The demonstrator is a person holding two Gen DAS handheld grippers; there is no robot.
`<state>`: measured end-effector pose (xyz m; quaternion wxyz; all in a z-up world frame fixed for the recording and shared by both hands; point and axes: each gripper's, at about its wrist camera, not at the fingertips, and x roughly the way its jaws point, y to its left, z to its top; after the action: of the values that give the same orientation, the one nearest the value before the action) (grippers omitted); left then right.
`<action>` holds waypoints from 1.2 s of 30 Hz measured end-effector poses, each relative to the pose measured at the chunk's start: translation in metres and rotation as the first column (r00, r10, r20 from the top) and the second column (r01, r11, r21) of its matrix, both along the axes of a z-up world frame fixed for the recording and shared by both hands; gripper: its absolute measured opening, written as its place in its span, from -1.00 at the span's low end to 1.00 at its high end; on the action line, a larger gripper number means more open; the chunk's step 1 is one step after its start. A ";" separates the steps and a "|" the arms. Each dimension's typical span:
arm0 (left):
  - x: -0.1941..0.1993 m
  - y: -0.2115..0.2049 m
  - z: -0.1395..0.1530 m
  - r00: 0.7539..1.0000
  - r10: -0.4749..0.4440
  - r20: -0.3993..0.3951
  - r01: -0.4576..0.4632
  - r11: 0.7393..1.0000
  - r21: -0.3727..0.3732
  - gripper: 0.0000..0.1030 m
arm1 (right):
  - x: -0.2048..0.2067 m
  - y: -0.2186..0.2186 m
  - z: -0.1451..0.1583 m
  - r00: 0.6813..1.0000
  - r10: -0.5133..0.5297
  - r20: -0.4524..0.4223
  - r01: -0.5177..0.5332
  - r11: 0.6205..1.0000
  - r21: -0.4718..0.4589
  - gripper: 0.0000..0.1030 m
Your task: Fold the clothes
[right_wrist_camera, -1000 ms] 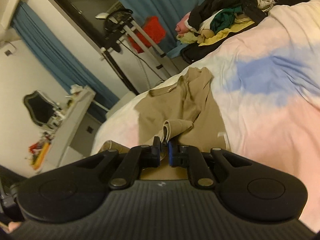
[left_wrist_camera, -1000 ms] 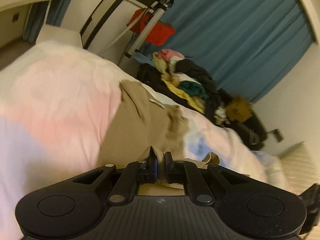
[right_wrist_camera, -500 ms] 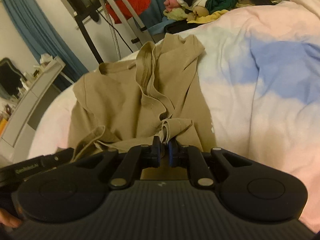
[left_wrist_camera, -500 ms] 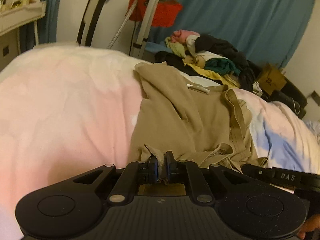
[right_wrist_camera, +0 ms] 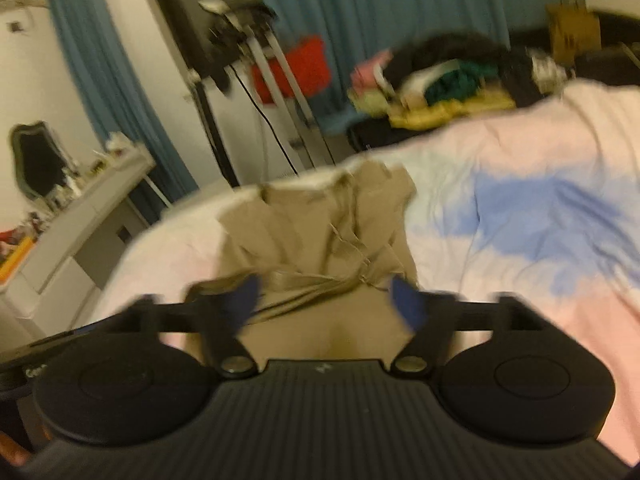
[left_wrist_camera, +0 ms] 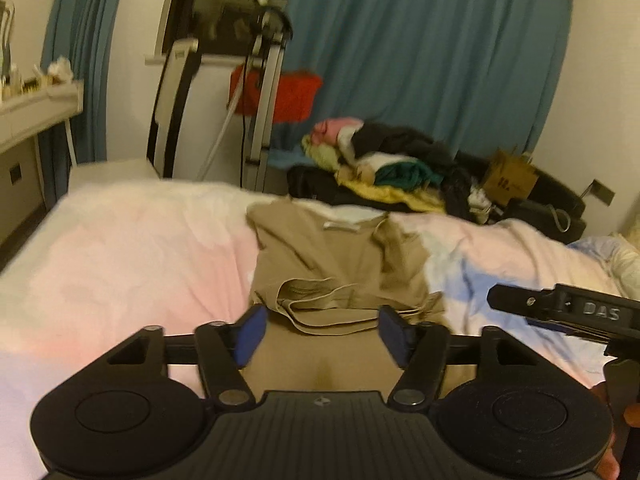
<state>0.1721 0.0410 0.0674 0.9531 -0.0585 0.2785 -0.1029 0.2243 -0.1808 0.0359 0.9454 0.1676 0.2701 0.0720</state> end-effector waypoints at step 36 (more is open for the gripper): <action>-0.101 -0.006 -0.029 0.995 -0.025 0.102 0.019 0.998 0.054 0.99 | -0.118 0.027 -0.008 0.986 0.013 0.166 0.017 0.984 -0.177 0.59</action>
<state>0.0708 0.0353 0.0388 0.9662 -0.0248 0.2325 -0.1089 0.1067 -0.1542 0.0276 0.9759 0.0761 0.1955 0.0603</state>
